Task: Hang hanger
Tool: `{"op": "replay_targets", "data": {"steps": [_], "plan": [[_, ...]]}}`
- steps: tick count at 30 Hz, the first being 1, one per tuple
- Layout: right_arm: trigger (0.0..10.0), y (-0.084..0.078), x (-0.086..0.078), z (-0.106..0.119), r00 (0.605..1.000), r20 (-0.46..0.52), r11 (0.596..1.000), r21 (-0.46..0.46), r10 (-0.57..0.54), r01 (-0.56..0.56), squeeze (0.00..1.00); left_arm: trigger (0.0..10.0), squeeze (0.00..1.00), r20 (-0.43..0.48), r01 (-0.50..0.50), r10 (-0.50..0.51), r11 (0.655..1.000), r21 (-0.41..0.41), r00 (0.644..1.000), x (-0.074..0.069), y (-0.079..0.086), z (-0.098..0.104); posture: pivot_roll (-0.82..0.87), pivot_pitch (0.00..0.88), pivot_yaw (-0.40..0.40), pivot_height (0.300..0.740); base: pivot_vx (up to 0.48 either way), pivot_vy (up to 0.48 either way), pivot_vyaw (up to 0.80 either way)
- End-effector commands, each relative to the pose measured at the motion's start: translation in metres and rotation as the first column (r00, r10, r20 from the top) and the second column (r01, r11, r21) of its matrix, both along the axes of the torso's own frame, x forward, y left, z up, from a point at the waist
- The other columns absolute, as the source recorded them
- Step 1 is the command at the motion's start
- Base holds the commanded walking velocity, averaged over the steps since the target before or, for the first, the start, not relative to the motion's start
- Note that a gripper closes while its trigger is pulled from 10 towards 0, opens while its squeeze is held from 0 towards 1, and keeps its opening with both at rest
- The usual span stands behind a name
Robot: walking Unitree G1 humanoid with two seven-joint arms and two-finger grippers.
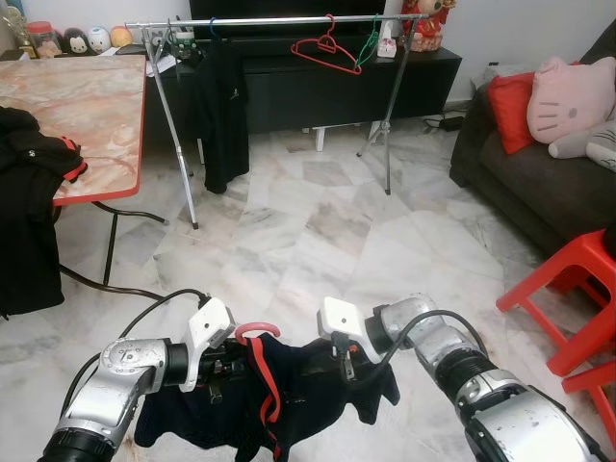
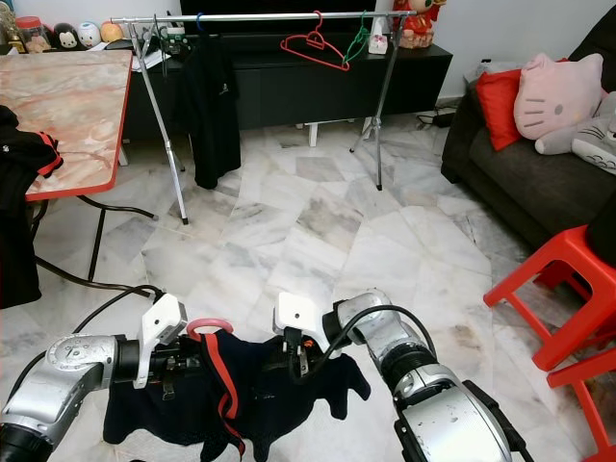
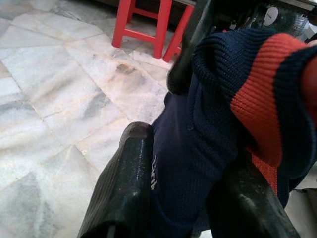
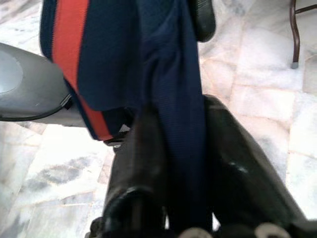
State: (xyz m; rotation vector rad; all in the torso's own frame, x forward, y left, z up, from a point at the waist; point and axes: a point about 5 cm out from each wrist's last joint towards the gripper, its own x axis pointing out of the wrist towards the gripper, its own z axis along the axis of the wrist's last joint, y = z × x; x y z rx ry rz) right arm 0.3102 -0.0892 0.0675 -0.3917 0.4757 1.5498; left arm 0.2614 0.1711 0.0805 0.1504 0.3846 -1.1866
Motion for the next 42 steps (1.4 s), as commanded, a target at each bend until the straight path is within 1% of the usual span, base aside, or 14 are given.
{"op": "replay_targets", "data": {"steps": [1, 10, 22, 27, 28, 29, 30, 31, 34, 35, 36, 38, 39, 42], "plan": [[10.0, -0.001, 0.01, 0.01, 0.997, 0.043, 0.998, 0.024, -0.062, 0.061, 1.0, 0.0, 0.0, 0.006, 0.058, -0.058, 0.998, -0.024, 0.998, -0.003, -0.011, 0.0, 0.08, 0.0, -0.086, 0.74, 0.0, 0.0, 0.0], [10.0, -0.003, 0.019, 0.01, 0.974, 0.138, 0.983, -0.015, -0.177, 0.181, 1.0, 0.0, 0.0, 0.008, -0.044, 0.044, 0.999, 0.005, 0.999, 0.0, -0.004, -0.009, 0.08, 0.0, -0.084, 0.74, 0.0, 0.0, 0.0], [10.0, -0.012, 0.032, 0.021, 0.928, 0.217, 0.952, 0.032, -0.303, 0.304, 1.0, 0.0, 0.0, 0.061, -0.314, 0.31, 0.943, 0.105, 0.949, 0.015, 0.01, -0.032, 0.07, 0.0, -0.083, 0.74, 0.0, 0.0, 0.0], [10.0, -0.021, 0.042, 0.028, 0.855, 0.261, 0.893, 0.088, -0.448, 0.441, 1.0, 0.0, 0.0, 0.089, -0.423, 0.414, 0.894, 0.148, 0.906, 0.021, 0.015, -0.041, 0.07, 0.0, -0.083, 0.74, 0.0, 0.0, 0.0], [10.0, -0.027, 0.049, 0.034, 0.795, 0.287, 0.844, 0.128, -0.534, 0.521, 0.87, 0.0, 0.0, 0.101, -0.469, 0.458, 0.866, 0.172, 0.883, 0.024, 0.017, -0.045, 0.07, 0.0, -0.081, 0.74, 0.0, 0.0, 0.0], [10.0, -0.033, 0.054, 0.039, 0.738, 0.296, 0.793, 0.16, -0.607, 0.588, 0.57, 0.0, 0.0, 0.106, -0.511, 0.5, 0.838, 0.191, 0.86, 0.026, 0.019, -0.048, 0.06, 0.0, -0.079, 0.74, 0.0, 0.0, 0.0], [10.0, -0.037, 0.057, 0.042, 0.697, 0.3, 0.756, 0.18, -0.651, 0.629, 0.57, 0.0, 0.0, 0.11, -0.536, 0.525, 0.819, 0.202, 0.844, 0.027, 0.021, -0.05, 0.06, 0.0, -0.079, 0.74, 0.0, 0.0, 0.0], [10.0, -0.048, 0.063, 0.047, 0.607, 0.292, 0.669, 0.218, -0.739, 0.71, 0.06, 0.0, 0.0, 0.114, -0.57, 0.56, 0.794, 0.21, 0.821, 0.029, 0.022, -0.053, 0.06, 0.0, -0.076, 0.74, 0.0, 0.0, 0.0], [10.0, -0.078, 0.072, 0.057, 0.382, 0.249, 0.446, 0.297, -0.89, 0.844, 0.0, 0.2, 0.0, 0.153, -0.723, 0.711, 0.646, 0.245, 0.687, 0.036, 0.033, -0.058, 0.04, 0.0, -0.069, 0.74, 0.0, 0.0, 0.0], [10.0, -0.078, 0.072, 0.057, 0.382, 0.249, 0.446, 0.297, -0.89, 0.844, 0.0, 0.2, 0.0, 0.153, -0.723, 0.711, 0.646, 0.245, 0.687, 0.036, 0.033, -0.058, 0.04, 0.0, -0.069, 0.74, 0.0, 0.0, 0.0], [10.0, -0.098, 0.073, 0.057, 0.236, 0.203, 0.29, 0.302, -0.95, 0.908, 0.0, 5.8, 0.0, 0.176, -0.78, 0.764, 0.579, 0.236, 0.62, 0.038, 0.038, -0.059, 0.03, 0.0, -0.064, 0.74, 0.0, 0.0, 0.0], [10.0, -0.12, 0.071, 0.053, 0.088, 0.185, 0.139, 0.282, -0.979, 0.949, 0.0, 9.2, 0.0, 0.18, -0.82, 0.804, 0.526, 0.226, 0.566, 0.039, 0.042, -0.061, 0.02, 0.0, -0.061, 0.74, 0.0, 0.0, 0.0], [10.0, -0.139, 0.065, 0.048, -0.019, 0.218, 0.039, 0.258, -0.976, 0.965, 0.0, 10.0, 0.0, 0.171, -0.847, 0.836, 0.482, 0.223, 0.521, 0.038, 0.045, -0.064, 0.01, 0.0, -0.059, 0.74, 0.0, 0.0, 0.0], [10.0, -0.155, 0.057, 0.038, -0.125, 0.211, -0.075, 0.229, -0.969, 0.971, 0.0, 10.0, 0.0, 0.164, -0.878, 0.871, 0.426, 0.219, 0.463, 0.037, 0.048, -0.067, 0.01, 0.0, -0.06, 0.74, 0.0, 0.0, 0.0]]}}
